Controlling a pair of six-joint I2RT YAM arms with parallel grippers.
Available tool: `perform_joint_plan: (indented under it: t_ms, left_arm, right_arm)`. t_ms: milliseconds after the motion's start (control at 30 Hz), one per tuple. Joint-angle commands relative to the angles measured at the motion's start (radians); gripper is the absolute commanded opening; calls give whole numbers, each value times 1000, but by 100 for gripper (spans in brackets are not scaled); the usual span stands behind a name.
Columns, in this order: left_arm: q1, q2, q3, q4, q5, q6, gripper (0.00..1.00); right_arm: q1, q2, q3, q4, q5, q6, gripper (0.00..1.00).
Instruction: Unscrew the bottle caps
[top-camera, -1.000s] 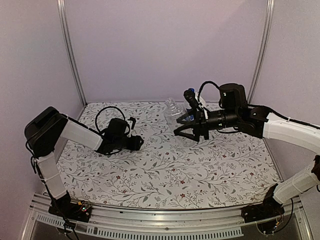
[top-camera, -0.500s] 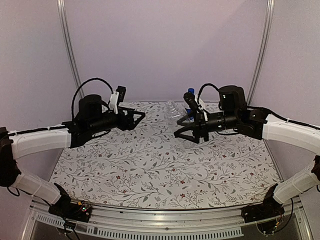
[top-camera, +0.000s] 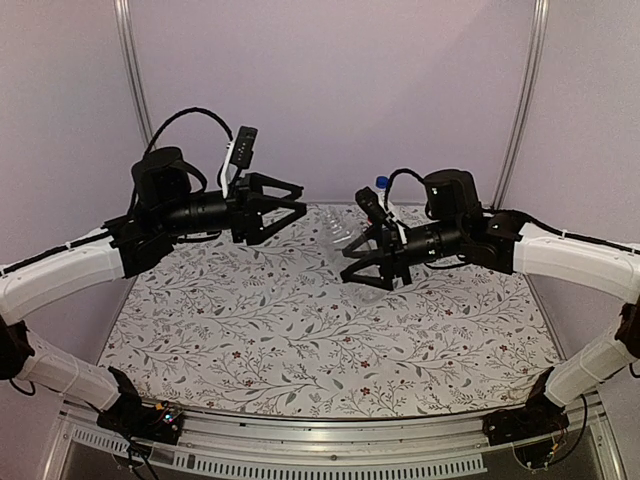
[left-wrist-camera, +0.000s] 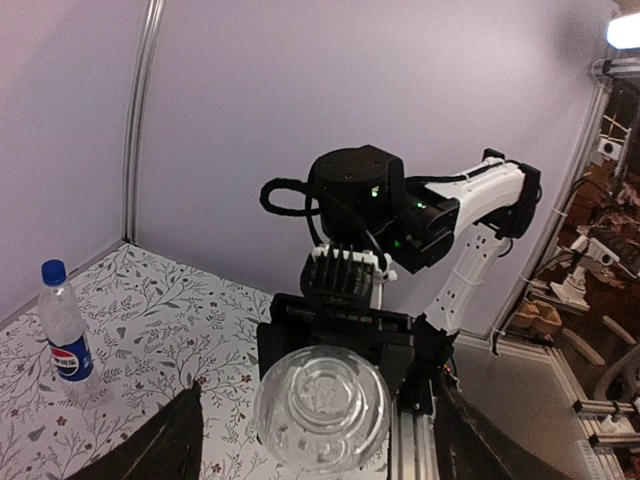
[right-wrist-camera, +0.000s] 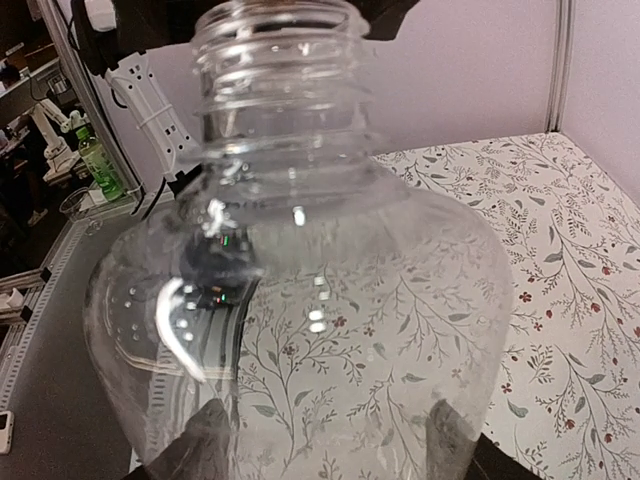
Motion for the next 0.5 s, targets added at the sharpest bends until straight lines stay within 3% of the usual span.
perform_joint_plan:
  t_ms: [0, 467]
  left_arm:
    - [-49, 69, 70, -51, 69, 33, 78]
    - [-112, 147, 134, -138, 6, 107, 63]
  right_arm:
    - [14, 26, 47, -15, -43, -17, 63]
    - [19, 42, 49, -6, -48, -23, 63]
